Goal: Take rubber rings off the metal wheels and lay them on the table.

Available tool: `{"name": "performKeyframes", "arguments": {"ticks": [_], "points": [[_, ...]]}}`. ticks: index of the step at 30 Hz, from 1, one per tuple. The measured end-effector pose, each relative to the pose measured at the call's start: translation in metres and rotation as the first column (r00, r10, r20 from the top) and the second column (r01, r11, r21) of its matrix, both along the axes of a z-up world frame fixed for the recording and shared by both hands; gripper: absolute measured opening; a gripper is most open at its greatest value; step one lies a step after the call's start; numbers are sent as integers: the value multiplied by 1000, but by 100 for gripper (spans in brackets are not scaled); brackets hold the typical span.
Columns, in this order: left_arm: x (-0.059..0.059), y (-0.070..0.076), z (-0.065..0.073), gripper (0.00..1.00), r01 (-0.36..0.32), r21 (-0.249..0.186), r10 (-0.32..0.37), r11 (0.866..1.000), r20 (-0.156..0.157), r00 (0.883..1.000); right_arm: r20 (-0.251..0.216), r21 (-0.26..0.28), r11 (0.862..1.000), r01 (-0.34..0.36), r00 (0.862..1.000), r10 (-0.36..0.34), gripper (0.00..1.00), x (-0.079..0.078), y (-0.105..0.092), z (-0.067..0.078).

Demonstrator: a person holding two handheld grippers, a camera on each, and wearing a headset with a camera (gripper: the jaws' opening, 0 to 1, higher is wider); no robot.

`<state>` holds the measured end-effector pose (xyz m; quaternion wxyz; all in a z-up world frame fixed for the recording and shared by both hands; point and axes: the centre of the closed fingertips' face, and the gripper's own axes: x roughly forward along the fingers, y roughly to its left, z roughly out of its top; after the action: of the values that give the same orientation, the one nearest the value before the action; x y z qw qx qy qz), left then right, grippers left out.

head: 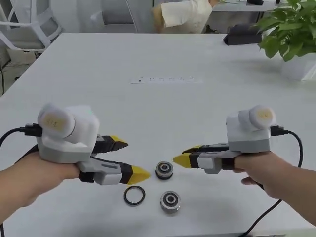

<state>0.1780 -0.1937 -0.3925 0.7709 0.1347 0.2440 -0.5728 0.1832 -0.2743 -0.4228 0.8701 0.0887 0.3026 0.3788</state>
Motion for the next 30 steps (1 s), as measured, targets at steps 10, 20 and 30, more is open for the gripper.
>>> {"name": "performKeyframes", "arguments": {"ticks": [10, 20, 30], "points": [[4, -12, -16, 51, 28, 22, -28, 999, -20, 999, 22, -54, 998, -30, 999, 31, 25, -1, -3, -16], [9, -23, -30, 48, 35, 28, -34, 999, -34, 999, 22, -128, 984, -122, 992, 126, 25, -8, 8, -39], [10, -33, -43, 43, 51, 39, -49, 998, -56, 997, 36, -155, 976, -152, 987, 159, 22, -8, 15, -51]]}}
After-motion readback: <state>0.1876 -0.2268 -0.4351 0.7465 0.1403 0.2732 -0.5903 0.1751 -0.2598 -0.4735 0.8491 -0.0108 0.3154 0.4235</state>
